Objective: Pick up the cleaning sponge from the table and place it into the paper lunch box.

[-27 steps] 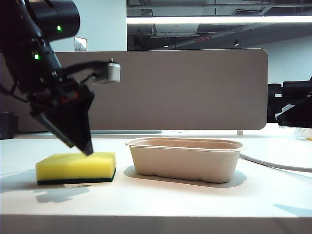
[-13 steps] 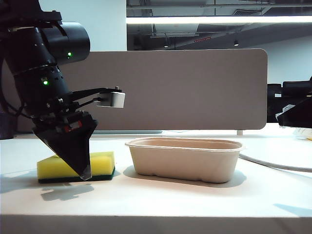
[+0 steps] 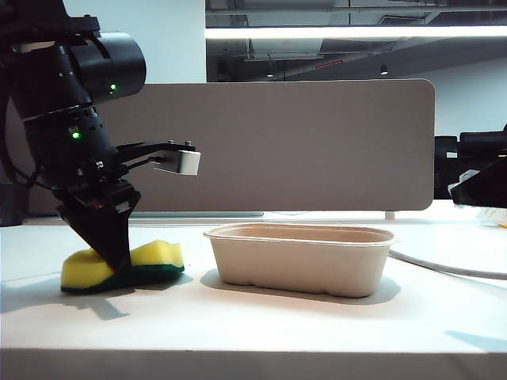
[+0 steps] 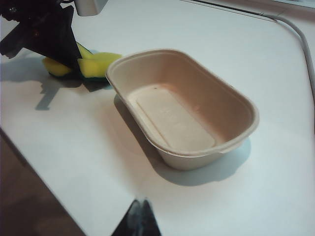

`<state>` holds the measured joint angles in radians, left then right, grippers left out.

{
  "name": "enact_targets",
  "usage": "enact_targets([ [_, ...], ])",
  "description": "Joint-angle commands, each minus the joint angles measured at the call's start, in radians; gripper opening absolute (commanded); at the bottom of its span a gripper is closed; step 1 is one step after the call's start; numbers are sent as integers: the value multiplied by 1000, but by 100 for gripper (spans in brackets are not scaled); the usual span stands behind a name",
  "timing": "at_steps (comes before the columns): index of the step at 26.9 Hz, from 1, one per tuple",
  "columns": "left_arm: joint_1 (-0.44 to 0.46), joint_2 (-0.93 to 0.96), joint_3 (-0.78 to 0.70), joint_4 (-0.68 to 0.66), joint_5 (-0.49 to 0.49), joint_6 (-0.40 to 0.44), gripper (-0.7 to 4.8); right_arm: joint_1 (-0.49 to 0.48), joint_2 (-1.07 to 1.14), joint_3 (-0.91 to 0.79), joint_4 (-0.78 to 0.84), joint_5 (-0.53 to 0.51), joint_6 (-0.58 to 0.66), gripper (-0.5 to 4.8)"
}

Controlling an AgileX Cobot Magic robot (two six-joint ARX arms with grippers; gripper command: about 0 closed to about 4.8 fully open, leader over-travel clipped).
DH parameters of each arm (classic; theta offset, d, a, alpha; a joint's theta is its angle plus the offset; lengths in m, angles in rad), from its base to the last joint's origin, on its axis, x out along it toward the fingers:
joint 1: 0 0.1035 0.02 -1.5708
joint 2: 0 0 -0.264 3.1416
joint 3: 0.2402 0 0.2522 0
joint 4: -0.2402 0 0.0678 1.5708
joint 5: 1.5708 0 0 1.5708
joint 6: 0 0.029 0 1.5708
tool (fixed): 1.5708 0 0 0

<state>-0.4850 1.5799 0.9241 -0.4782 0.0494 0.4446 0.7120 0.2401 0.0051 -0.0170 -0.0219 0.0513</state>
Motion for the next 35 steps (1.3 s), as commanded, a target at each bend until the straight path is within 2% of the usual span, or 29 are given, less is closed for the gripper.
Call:
enact_targets([
  [1,0,5,-4,-22,-17,11,-5,1,0,2,14,0,0,-5],
  [6,0,-21,13,-57,-103,11,-5,1,0,2,14,0,0,-5],
  [10,-3,-90,56,-102,-89,0,-5,1,0,2,14,0,0,-5],
  [13,-21,-149,93,-102,-9,-1,-5,1,0,2,14,0,0,-5],
  [17,-48,-192,165,-50,235,-50,-6,1,0,2,14,0,0,-5],
  [19,-80,-192,195,-27,280,-51,-6,1,0,2,14,0,0,-5],
  [23,-201,-166,216,27,173,25,-5,1,0,2,14,1,0,-5],
  [28,-303,-97,216,124,110,59,-5,1,0,2,14,0,0,-5],
  [31,-330,-55,216,182,35,79,-6,1,0,2,14,0,0,-5],
  [35,-328,-4,216,203,33,79,-4,1,0,2,14,0,0,-5],
])
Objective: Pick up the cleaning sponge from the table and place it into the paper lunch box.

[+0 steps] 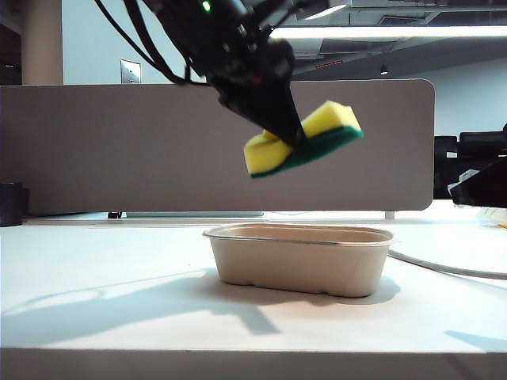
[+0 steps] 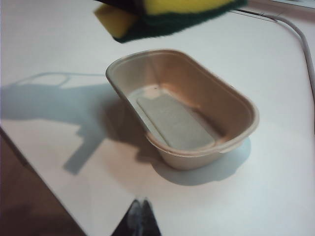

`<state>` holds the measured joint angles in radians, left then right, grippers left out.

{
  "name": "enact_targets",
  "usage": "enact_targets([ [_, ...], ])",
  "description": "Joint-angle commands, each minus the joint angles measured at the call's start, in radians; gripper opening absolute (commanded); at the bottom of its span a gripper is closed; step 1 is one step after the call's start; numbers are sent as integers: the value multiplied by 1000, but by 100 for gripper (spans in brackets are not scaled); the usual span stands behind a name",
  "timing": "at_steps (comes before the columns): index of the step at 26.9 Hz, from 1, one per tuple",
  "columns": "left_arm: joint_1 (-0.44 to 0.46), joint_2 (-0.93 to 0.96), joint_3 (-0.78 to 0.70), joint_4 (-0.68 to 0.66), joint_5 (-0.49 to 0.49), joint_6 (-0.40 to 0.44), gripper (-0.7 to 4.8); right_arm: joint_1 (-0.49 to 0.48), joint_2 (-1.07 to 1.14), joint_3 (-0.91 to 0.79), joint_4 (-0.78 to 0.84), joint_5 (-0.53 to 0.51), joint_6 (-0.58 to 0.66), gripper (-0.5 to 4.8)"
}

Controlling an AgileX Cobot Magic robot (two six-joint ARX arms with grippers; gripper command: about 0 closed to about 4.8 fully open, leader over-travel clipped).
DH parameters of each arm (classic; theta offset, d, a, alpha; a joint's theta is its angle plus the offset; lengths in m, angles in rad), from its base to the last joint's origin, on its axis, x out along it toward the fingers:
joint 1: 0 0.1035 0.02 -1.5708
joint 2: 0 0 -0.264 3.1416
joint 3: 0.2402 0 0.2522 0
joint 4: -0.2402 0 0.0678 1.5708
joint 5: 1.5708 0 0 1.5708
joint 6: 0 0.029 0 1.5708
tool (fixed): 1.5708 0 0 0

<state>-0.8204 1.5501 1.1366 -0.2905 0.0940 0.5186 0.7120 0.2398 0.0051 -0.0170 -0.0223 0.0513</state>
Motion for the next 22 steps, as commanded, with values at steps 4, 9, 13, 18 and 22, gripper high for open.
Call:
enact_targets([
  [4,7,35,3,-15,-13,6,142,1,0,2,14,0,0,-5],
  [9,7,28,3,-15,-68,5,311,1,0,2,14,0,0,-5],
  [13,6,28,14,-29,-119,5,311,1,0,2,14,0,0,-5],
  [18,4,19,79,-105,-172,-3,307,1,0,2,14,1,0,-5],
  [22,5,-19,146,-182,-213,-40,51,0,0,2,14,1,0,-5],
])
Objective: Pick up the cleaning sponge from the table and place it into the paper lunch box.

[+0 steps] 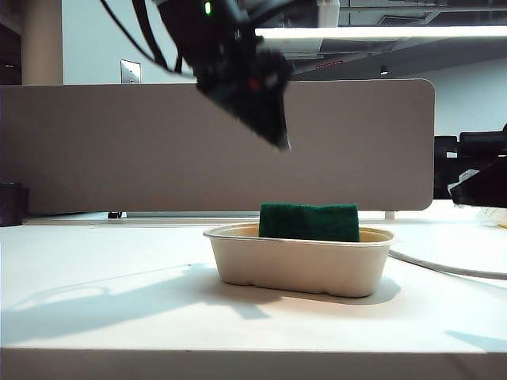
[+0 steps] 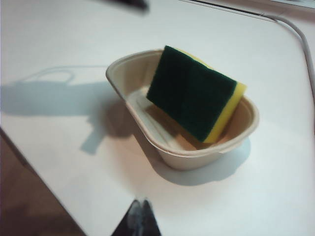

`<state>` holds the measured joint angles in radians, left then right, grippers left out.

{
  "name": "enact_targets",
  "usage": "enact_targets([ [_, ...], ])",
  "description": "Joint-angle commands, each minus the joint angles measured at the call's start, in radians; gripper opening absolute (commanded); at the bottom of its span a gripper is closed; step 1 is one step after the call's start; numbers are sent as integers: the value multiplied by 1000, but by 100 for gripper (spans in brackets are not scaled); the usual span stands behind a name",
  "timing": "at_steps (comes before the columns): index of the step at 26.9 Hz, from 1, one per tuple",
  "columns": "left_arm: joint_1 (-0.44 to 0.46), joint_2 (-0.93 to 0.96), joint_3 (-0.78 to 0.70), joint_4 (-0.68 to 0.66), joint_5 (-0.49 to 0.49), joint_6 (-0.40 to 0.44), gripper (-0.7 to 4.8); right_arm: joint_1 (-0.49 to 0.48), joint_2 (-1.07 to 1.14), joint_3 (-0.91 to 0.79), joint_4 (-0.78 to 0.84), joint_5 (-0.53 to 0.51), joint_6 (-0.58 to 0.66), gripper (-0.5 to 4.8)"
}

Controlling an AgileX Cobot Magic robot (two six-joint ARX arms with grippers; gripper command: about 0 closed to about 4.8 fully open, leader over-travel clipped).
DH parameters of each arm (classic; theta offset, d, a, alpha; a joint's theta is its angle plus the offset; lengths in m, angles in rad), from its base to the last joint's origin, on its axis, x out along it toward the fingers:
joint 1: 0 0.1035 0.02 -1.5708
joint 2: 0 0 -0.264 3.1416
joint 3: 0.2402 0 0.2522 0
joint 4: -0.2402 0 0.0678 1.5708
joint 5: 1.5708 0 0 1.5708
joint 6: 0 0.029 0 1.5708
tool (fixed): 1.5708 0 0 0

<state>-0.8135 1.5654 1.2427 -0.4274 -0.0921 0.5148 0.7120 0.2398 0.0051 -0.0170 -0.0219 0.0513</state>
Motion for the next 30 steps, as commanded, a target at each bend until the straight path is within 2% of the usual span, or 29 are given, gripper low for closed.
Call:
enact_targets([
  [1,-2,-51,55,-59,-24,-50,1,0,-1,2,14,0,0,-5],
  [10,-14,-321,64,-51,-19,-212,-6,1,-2,2,14,0,0,-5],
  [14,-39,-442,64,-54,-14,-235,-6,1,-2,2,14,0,0,-5],
  [16,-42,-491,64,-59,67,-235,-6,1,-2,2,14,0,0,-5],
  [19,-44,-565,64,-67,273,-243,-6,1,-2,2,14,0,0,-5],
  [21,-44,-607,64,-84,340,-246,-6,1,-2,2,14,0,0,-5],
  [30,-44,-687,64,-88,364,-245,-5,1,-2,2,14,0,0,-5],
])
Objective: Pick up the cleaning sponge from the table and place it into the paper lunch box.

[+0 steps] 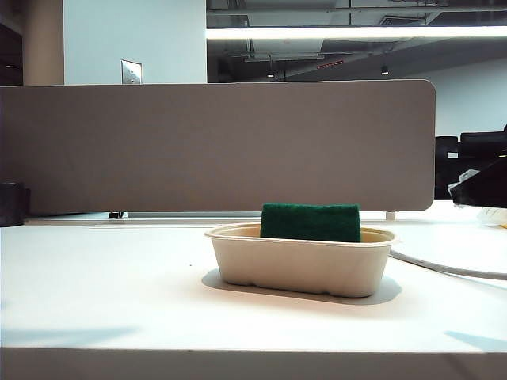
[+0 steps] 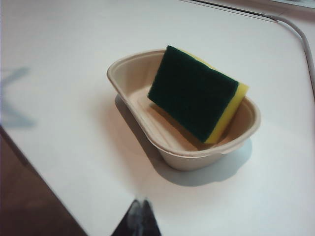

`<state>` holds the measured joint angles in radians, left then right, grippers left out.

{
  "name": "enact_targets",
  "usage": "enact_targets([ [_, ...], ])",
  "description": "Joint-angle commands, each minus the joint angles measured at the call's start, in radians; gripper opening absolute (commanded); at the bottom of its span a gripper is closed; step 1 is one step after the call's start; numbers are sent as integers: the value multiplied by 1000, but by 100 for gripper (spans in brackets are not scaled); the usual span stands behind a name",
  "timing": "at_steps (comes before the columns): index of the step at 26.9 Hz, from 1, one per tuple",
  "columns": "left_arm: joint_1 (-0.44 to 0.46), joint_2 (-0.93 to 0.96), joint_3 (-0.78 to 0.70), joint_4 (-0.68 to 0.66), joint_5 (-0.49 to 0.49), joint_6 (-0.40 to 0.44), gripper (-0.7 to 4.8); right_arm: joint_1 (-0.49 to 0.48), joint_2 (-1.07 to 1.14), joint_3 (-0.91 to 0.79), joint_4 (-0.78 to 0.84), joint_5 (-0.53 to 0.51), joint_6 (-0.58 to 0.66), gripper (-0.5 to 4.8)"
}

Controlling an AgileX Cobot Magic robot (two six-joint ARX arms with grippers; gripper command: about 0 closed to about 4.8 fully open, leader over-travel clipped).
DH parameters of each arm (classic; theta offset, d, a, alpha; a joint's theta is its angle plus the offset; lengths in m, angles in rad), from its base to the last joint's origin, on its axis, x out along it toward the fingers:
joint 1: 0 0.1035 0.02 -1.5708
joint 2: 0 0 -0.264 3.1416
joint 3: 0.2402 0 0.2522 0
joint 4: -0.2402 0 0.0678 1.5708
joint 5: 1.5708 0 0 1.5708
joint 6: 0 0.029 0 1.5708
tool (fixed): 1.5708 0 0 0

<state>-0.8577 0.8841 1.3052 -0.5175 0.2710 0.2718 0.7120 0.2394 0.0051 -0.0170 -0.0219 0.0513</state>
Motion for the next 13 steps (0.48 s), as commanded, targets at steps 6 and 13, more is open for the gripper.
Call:
enact_targets([
  [6,0,-3,2,2,0,-2,-5,2,-1,2,14,0,0,-5],
  [13,14,-6,2,-36,-71,8,-5,1,-1,2,14,0,0,-5],
])
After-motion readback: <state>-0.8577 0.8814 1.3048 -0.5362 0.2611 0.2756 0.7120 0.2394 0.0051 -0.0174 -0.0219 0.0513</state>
